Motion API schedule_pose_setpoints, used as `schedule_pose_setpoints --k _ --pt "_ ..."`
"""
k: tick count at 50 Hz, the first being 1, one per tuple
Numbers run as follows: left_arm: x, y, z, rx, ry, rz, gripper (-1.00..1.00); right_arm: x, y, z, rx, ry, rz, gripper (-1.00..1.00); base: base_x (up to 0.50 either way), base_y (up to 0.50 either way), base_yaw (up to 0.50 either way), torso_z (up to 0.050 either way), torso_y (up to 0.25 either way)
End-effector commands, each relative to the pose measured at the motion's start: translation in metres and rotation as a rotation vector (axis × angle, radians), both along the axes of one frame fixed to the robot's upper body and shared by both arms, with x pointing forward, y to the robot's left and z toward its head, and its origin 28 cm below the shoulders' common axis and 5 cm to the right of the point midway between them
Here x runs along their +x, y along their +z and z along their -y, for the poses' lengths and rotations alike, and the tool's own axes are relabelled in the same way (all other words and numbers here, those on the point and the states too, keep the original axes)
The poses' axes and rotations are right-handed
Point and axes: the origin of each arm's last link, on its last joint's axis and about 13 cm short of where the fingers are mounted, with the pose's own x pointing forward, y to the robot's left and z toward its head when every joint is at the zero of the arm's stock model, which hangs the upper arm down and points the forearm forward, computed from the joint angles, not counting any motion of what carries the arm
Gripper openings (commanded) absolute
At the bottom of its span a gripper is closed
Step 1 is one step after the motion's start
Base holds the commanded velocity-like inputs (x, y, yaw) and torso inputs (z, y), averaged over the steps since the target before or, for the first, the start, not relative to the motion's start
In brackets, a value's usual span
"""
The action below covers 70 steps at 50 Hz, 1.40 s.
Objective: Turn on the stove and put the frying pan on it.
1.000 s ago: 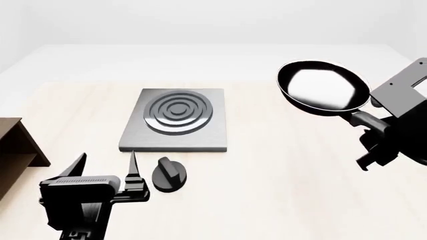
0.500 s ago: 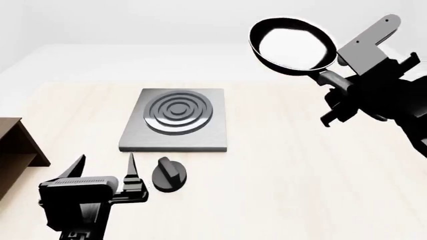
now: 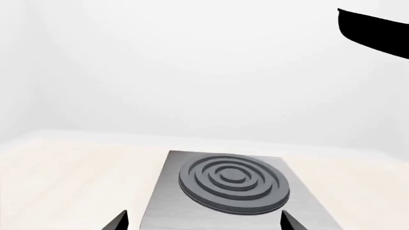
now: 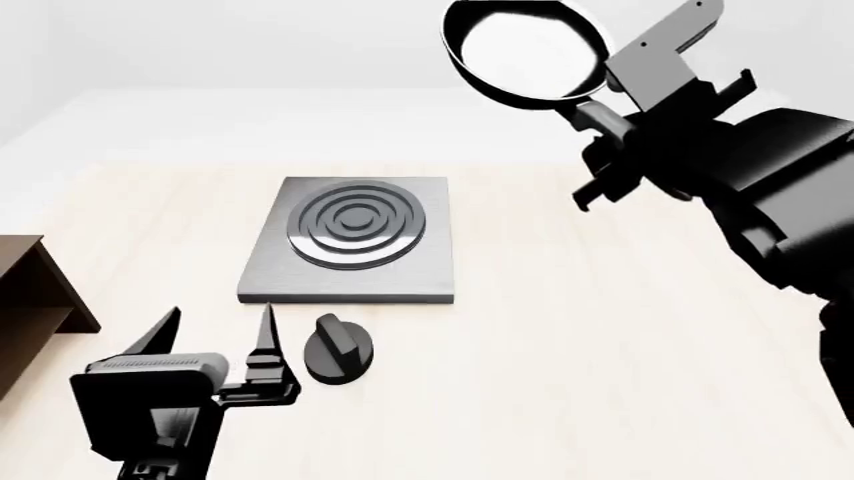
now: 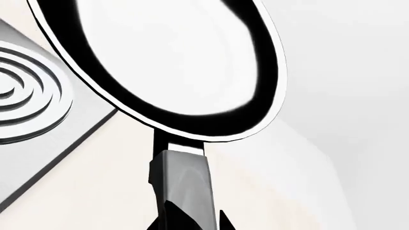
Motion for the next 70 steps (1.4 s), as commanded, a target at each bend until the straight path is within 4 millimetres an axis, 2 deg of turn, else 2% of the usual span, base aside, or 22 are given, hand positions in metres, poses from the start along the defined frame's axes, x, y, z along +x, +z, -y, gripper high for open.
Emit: schedule_pose_setpoints --k 1,21,35,49,63,70 --pt "0.000 0.000 -0.001 -0.024 -0.026 -0.001 1.00 0.013 0.012 -0.013 -0.014 -0.011 0.105 -1.00 0.00 0.00 0.00 0.000 0.000" --pt "0.000 0.001 -0.001 -0.009 -0.020 0.010 1.00 0.027 0.012 -0.046 0.019 0.064 0.130 -1.00 0.00 0.00 0.00 0.001 0.002" --pt "-0.001 0.000 -0.001 -0.003 -0.032 0.016 1.00 0.036 -0.002 -0.071 0.039 0.125 0.135 -1.00 0.00 0.00 0.00 0.000 0.001" --pt "-0.003 -0.001 -0.003 -0.004 -0.030 0.023 1.00 0.046 0.003 -0.095 0.041 0.128 0.179 -1.00 0.00 0.00 0.00 0.000 0.001" --pt "-0.005 -0.002 -0.003 0.005 -0.039 0.047 1.00 0.048 -0.005 -0.115 0.042 0.158 0.192 -1.00 0.00 0.00 0.00 0.001 0.002" --pt "-0.007 -0.002 -0.004 0.013 -0.046 0.066 1.00 0.047 -0.012 -0.125 0.041 0.178 0.187 -1.00 0.00 0.00 0.00 0.000 -0.209"
